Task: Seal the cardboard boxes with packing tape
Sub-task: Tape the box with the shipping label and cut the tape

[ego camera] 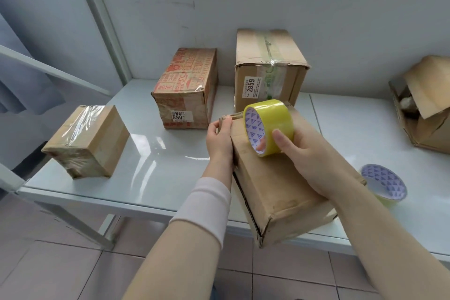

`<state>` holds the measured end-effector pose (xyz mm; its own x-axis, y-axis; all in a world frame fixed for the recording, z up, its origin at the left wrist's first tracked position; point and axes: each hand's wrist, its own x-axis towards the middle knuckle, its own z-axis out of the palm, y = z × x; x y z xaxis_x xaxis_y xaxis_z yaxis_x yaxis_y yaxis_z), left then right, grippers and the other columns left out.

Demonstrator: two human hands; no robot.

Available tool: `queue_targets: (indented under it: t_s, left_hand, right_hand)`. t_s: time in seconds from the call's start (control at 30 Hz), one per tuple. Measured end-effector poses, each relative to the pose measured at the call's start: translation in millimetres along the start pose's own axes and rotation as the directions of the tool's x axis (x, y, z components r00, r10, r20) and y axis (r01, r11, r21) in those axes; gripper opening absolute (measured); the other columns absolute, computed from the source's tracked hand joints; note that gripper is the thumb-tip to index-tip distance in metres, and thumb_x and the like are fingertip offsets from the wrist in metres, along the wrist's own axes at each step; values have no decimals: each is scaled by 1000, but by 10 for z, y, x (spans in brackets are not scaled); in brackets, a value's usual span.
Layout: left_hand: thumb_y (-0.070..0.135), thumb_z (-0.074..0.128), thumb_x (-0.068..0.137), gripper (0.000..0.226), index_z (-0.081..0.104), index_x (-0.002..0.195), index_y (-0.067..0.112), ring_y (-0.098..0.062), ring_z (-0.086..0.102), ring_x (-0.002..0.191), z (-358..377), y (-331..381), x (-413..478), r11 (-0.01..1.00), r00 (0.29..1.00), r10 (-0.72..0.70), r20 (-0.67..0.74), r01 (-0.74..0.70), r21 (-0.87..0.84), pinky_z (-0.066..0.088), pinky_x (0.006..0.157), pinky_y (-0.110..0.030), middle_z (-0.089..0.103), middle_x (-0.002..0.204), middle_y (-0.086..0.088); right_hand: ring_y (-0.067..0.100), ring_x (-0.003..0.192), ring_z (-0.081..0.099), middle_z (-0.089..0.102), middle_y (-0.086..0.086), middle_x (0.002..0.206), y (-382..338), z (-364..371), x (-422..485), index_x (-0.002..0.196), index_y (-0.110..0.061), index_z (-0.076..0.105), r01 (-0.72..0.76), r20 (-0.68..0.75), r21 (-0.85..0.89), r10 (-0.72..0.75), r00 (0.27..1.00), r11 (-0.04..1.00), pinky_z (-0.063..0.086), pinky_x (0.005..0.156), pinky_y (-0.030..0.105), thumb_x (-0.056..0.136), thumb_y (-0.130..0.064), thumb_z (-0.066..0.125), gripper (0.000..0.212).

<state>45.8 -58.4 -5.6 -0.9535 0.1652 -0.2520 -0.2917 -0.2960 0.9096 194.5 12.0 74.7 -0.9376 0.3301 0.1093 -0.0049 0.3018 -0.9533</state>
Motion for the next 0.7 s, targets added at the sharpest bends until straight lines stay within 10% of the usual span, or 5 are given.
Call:
queue_targets:
  t_s: [0.2, 0.33, 0.47, 0.7]
  left_hand:
    - [24, 61, 91, 19, 51, 76, 18, -13, 50, 69, -2, 15, 16, 998, 999, 43, -27, -41, 47, 42, 66, -24, 55, 74, 3]
    - [27, 62, 90, 18, 53, 77, 19, -14, 52, 73, -3, 1, 40, 998, 999, 23, -24, -22, 53, 43, 74, -29, 57, 77, 1]
    - [27, 62, 90, 21, 51, 75, 19, -12, 50, 67, 5, 33, 26, 997, 1000, 16, -23, -15, 77, 42, 71, -28, 55, 74, 1]
    - [27, 64, 88, 20, 52, 74, 19, -15, 51, 69, 7, 36, 19, 999, 998, 16, -54, -13, 53, 44, 75, -30, 57, 75, 0]
  right_hand:
    - [22, 75, 64, 70, 3, 74, -120, -30, -213, 82, -12, 64, 22, -143, -6, -23, 989, 1000, 49, 73, 34, 71, -55, 50, 46]
    - [9, 88, 68, 74, 3, 90, -95, -124, -544, 102, -14, 63, 16, -30, 213, -10, 999, 977, 50, 78, 17, 79, -37, 50, 35]
    - [7, 79, 67, 74, -5, 77, 12, 47, -519, 84, -14, 68, -48, -76, 54, 52, 996, 997, 48, 79, 19, 73, -56, 54, 46]
    - [6, 48, 61, 67, 5, 54, -300, -156, -1007, 79, -11, 62, -145, -180, 48, 151, 972, 988, 46, 47, 13, 68, -59, 47, 52]
